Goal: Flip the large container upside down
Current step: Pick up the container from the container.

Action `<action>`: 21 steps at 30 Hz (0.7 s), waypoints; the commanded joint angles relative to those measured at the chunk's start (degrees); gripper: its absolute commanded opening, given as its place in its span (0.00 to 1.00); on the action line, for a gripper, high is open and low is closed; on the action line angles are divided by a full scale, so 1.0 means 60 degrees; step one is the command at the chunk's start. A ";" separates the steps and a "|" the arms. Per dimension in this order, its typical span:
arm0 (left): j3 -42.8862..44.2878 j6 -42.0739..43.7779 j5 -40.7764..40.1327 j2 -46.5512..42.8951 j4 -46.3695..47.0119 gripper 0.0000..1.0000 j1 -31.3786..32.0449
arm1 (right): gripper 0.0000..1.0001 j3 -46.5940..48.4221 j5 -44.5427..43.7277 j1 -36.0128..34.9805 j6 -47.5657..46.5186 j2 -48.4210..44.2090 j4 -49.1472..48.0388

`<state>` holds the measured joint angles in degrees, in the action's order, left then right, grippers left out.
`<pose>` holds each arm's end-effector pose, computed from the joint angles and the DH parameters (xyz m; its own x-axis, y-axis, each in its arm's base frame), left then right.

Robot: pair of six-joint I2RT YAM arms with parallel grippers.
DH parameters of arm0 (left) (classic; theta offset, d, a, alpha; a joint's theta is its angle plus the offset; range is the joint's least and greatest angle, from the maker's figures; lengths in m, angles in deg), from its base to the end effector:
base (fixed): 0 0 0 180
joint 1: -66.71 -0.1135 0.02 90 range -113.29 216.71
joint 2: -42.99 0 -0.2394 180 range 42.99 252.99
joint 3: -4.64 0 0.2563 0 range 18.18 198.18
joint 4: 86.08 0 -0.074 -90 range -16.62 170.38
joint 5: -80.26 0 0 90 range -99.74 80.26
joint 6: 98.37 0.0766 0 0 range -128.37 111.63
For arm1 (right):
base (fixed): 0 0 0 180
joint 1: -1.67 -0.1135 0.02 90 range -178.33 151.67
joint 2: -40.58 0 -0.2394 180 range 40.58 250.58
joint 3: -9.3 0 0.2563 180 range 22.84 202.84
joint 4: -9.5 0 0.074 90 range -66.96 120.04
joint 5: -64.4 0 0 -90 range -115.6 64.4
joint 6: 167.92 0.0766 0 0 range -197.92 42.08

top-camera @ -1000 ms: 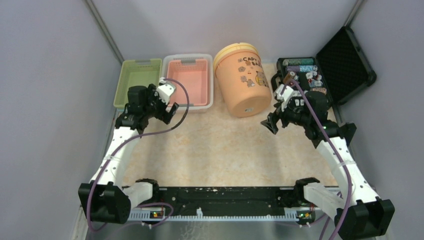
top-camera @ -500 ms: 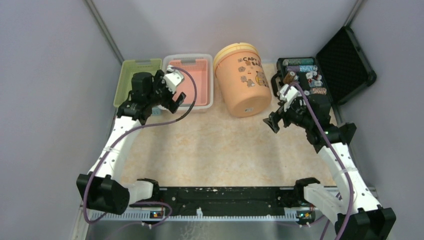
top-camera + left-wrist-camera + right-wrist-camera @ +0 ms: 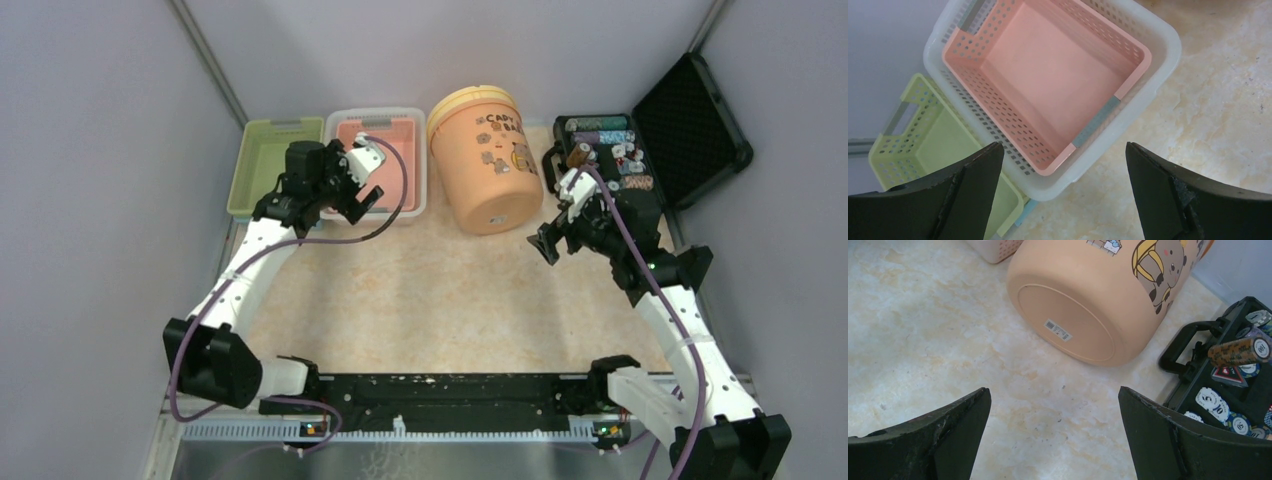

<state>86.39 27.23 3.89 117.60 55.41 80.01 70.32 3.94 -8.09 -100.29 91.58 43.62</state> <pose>0.3243 -0.0952 0.2989 -0.1678 0.6210 -0.7657 0.6359 0.6617 0.3973 0.2401 0.0796 0.2867 -0.1472 -0.3613 -0.9208 -0.6997 0.6960 -0.1612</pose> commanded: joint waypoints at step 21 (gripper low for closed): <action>0.7796 -0.4019 0.4205 0.7273 0.2273 0.99 0.0215 | 0.99 0.0587 -0.0491 -0.0029 0.0153 0.0224 -0.0366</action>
<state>127.22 9.15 23.87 156.57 66.23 81.13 70.15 0.14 -8.06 -100.18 92.26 42.35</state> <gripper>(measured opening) 0.987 0.988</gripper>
